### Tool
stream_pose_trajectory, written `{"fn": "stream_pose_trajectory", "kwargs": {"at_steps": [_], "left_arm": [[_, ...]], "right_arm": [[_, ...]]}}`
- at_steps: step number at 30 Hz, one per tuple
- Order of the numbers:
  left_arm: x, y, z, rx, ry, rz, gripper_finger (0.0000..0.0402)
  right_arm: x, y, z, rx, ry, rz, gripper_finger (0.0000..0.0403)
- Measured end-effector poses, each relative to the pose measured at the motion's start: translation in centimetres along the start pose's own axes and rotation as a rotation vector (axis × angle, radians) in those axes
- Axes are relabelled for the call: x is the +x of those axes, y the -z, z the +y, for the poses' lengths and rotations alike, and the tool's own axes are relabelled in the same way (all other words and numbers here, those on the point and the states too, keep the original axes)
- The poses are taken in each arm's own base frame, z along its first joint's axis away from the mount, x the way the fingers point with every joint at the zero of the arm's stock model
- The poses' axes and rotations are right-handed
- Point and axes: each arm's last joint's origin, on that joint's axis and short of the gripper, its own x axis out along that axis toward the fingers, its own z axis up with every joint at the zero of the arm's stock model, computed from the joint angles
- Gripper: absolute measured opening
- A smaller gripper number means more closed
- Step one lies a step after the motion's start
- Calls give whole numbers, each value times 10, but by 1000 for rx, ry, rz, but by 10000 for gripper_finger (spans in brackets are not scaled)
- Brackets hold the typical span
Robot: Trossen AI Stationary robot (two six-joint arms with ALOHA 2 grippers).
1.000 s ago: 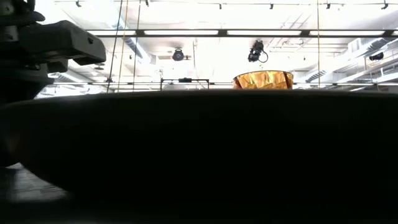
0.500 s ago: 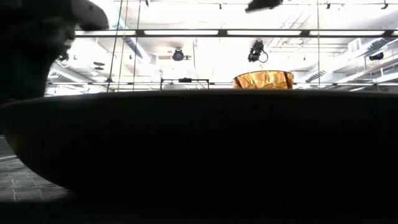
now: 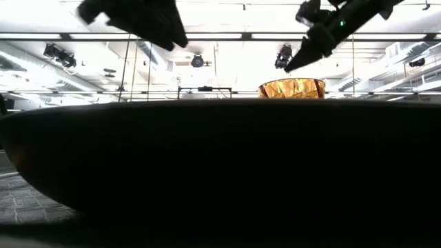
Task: Pick and place plate/cup/fork/spoon on tray
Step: Put the orange spoon on the black tray to the left of the black plate
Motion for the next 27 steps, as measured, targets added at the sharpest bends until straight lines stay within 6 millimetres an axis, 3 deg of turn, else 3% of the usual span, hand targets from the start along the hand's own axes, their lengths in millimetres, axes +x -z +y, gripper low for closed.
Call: {"fn": "stream_pose_trajectory", "kwargs": {"at_steps": [10,19,27], "left_arm": [[37,-20,8,389,-97,21,135],[47,-24,28,494,-217,72,135],[43,-23,33,511,-246,78,135]], "right_arm": [[10,51,12,168,1,263,194],[11,100,65,233,-133,324,194],[1,113,114,133,-145,177,194]]}}
